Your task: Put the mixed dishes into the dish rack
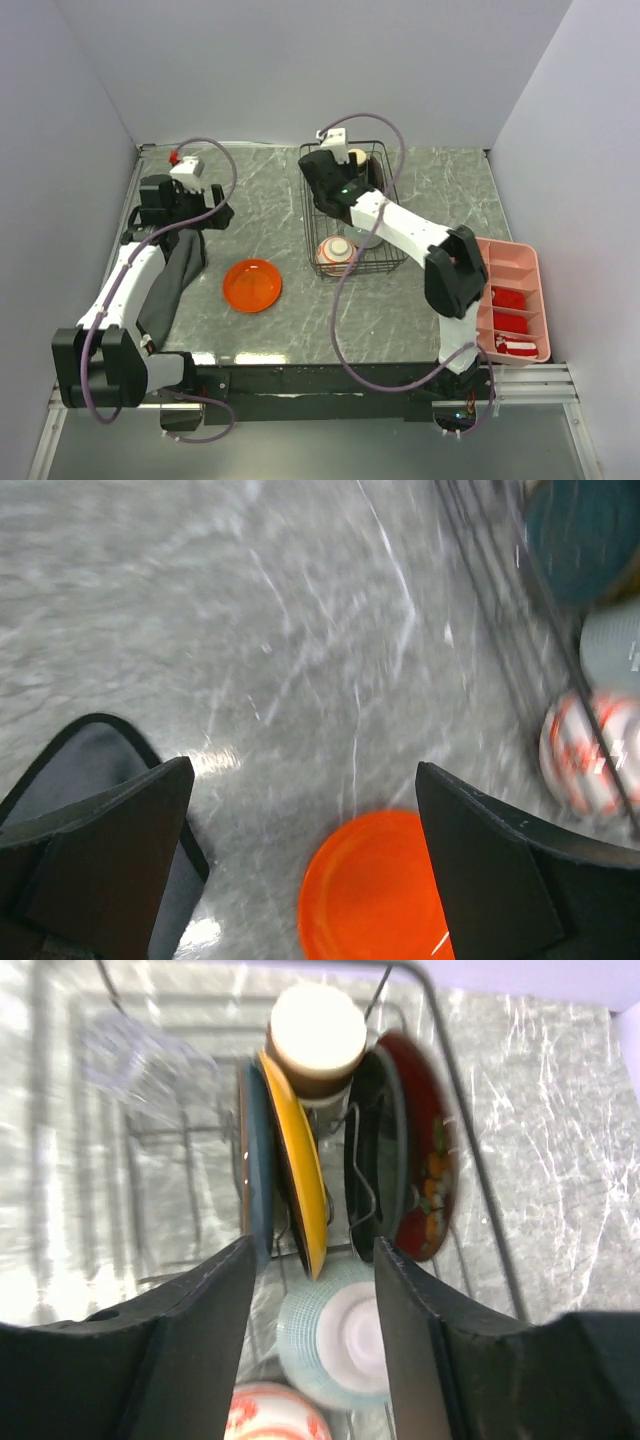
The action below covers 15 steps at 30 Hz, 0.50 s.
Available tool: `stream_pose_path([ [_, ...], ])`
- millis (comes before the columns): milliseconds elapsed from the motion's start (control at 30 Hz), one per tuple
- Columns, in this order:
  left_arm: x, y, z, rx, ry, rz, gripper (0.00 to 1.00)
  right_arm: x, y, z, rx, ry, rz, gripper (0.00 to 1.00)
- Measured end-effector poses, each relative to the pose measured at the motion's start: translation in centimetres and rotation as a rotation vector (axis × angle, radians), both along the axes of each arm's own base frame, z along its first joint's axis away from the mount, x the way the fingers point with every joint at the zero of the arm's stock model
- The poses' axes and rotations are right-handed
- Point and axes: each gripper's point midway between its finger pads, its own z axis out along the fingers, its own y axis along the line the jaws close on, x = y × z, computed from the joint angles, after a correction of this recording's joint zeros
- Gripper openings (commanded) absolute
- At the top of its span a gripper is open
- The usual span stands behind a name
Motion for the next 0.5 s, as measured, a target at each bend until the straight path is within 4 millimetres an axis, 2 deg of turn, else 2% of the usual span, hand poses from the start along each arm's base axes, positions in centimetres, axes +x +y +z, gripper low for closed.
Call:
stream_pose_path([
  [100,-0.4,-1.1,-2.7,0.035,0.067,-0.129,0.99,-1.2,0.1,3.8,0.074,-0.041,0.033,0.62],
  [200,-1.4,-2.3,-6.1,0.063,0.145,-0.278,1.0,-3.1,-0.4,8.5,0.168,-0.106,0.079,0.78],
  [233,-2.0,-2.6,-7.3,0.072,0.168,-0.327,0.99,-3.9,-0.8,9.7,0.19,-0.122,0.098,0.9],
  [300,-3.2,-3.0,-9.0,0.083,0.21,-0.405,0.99,-5.1,-1.1,11.1,0.216,-0.144,0.149,0.99],
  [333,-3.6,-3.3,-9.7,0.086,0.227,-0.446,1.0,-5.8,-1.3,11.4,0.218,-0.143,0.184,1.0],
  [400,-4.3,-3.7,-10.9,0.092,0.255,-0.515,1.0,-6.9,-1.2,10.8,0.205,-0.124,0.256,0.91],
  [500,-5.2,-4.1,-12.4,0.097,0.299,-0.575,1.0,-8.0,-0.3,8.0,0.159,-0.039,0.389,0.68],
])
